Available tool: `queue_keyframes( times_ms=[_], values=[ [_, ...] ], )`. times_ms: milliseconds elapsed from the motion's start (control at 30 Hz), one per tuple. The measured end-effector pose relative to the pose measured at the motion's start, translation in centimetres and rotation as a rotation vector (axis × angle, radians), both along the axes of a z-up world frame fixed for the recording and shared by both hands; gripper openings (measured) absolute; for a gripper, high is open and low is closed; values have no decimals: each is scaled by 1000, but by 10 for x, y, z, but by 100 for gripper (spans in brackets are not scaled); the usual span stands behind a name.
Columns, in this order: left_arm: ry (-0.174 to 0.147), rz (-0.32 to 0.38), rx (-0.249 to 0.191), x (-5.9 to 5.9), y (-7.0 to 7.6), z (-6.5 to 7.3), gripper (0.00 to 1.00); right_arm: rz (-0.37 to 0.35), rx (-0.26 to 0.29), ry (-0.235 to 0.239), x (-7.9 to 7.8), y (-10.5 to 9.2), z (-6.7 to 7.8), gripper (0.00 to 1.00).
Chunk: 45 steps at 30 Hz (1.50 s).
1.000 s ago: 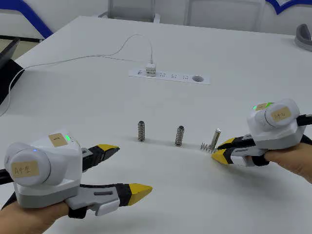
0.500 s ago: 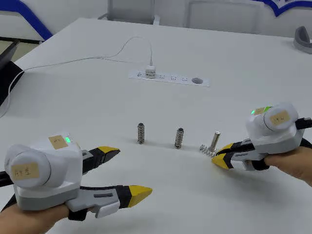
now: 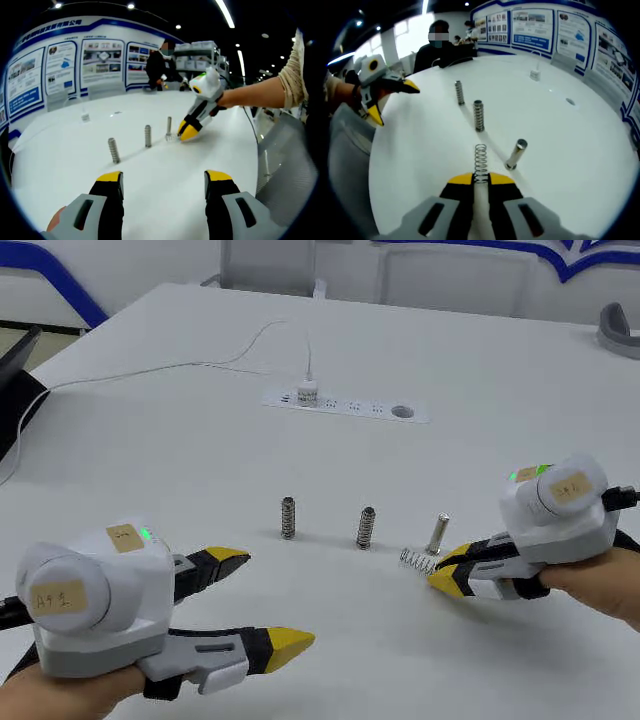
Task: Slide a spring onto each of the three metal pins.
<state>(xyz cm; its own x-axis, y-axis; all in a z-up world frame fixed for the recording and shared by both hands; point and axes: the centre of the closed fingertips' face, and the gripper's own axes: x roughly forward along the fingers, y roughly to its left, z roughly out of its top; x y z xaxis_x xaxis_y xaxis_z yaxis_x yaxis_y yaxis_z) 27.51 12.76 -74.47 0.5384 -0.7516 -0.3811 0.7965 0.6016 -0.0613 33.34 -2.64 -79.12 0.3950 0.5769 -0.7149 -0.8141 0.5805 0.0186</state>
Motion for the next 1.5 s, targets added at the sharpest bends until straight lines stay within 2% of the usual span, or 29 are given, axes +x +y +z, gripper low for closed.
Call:
queue_keyframes(
  times_ms=[333, 667, 1167, 1500],
  values=[
    [-1, -41, 3, -5, -13, -1, 67, 91, 5, -29, -21, 17, 21, 12],
    [-12, -85, 6, -3, -25, 2, 65, 188, 1, -58, -39, 39, 37, 12],
    [-11, -148, 9, -8, -40, 2, 55, 296, -18, -68, -58, 60, 45, 12],
    [-14, -195, 18, -14, -50, 3, 49, 372, -43, -72, -69, 72, 44, 12]
  ],
)
